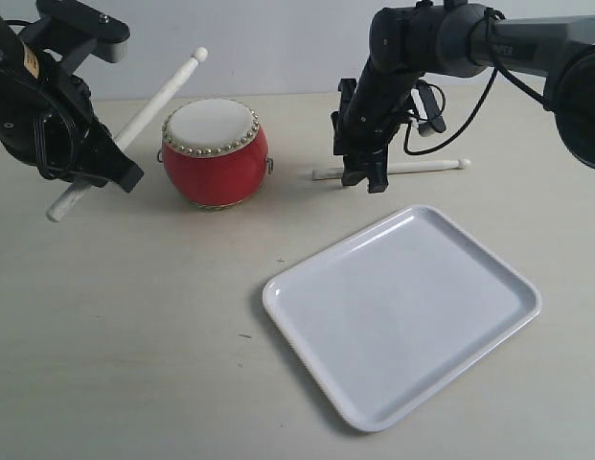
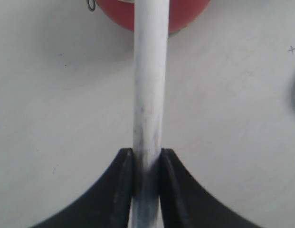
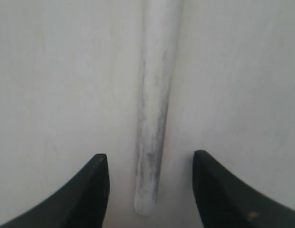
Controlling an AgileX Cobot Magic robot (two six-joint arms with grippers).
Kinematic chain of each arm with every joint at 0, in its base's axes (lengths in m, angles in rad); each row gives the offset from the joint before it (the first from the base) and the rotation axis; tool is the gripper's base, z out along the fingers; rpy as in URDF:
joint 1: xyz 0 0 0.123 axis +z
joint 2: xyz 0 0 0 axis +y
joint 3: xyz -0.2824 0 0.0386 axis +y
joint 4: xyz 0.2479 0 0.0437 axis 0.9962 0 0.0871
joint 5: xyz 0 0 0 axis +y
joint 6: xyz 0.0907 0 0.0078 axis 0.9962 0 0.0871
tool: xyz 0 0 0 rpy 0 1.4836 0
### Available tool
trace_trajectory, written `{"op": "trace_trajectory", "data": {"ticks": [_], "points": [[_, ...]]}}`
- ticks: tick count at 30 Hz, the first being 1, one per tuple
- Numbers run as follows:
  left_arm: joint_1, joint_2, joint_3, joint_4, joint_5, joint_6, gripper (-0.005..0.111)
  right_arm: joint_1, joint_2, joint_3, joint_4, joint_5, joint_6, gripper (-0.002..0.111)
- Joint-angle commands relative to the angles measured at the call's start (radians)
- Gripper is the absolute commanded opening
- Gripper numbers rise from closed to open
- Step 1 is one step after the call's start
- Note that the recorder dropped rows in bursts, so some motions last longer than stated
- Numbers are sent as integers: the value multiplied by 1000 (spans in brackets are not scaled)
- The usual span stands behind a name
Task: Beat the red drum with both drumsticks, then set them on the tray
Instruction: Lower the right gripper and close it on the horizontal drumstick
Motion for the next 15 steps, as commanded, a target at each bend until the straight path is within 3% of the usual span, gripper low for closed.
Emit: {"op": "trace_trajectory", "data": {"ticks": [1, 15], "points": [[3, -3, -1, 6, -1, 0, 0, -1, 2, -7, -12, -5, 6, 51], [3, -3, -1, 6, -1, 0, 0, -1, 21, -7, -17, -33, 6, 49]]}}
